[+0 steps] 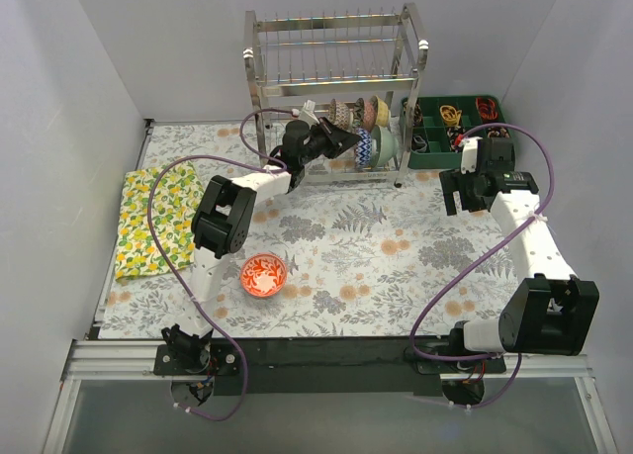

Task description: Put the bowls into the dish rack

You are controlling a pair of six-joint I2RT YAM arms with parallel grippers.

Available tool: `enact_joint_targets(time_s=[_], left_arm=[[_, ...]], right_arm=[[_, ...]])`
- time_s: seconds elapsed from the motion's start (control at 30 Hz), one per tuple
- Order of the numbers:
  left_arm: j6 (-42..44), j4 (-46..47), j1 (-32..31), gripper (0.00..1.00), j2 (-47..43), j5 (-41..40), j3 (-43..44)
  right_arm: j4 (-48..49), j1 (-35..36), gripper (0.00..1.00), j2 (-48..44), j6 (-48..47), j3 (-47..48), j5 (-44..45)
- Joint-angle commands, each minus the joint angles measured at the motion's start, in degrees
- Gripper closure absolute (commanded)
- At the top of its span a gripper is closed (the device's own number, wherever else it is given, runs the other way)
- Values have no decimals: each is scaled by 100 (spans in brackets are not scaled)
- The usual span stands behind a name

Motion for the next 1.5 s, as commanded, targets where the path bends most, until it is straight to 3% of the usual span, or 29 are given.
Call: enact_joint_targets(time_s=[0.0, 0.33, 0.37, 0.43, 0.53, 0.77, 1.07, 1.3, 1.43, 1.47], left_arm=[[157, -8, 107, 100, -235, -42, -116], [289, -44, 125, 100, -235, -165, -98], [307, -35, 125, 98, -261, -130, -98], [368, -26, 125, 80, -314, -121, -133], [508, -26, 125, 66, -445, -95, -204], [1078, -175, 107, 50, -884, -104, -467], [2037, -1071, 133, 39, -1983, -368, -1442], [3881, -1440, -42, 38, -3661, 124, -3471], [5951, -1809, -244, 37, -5293, 625, -4606], [6315, -2289, -288, 37, -5576, 783, -4816]], right_arm=[[132, 14, 6, -77, -37, 265, 62], [132, 23, 6, -305, -28, 89, 35], [132, 23, 6, -297, -19, 89, 35], [123, 23, 6, -305, -11, 89, 18], [141, 23, 6, -305, -2, 107, 0], [237, 14, 6, -446, 33, 45, 9], [439, 14, 6, -946, 139, -420, -44], [641, -12, 2, -1526, 349, -965, 9], [747, -12, 2, -1737, 455, -1238, -26], [782, -12, 2, -1773, 499, -1282, -35]])
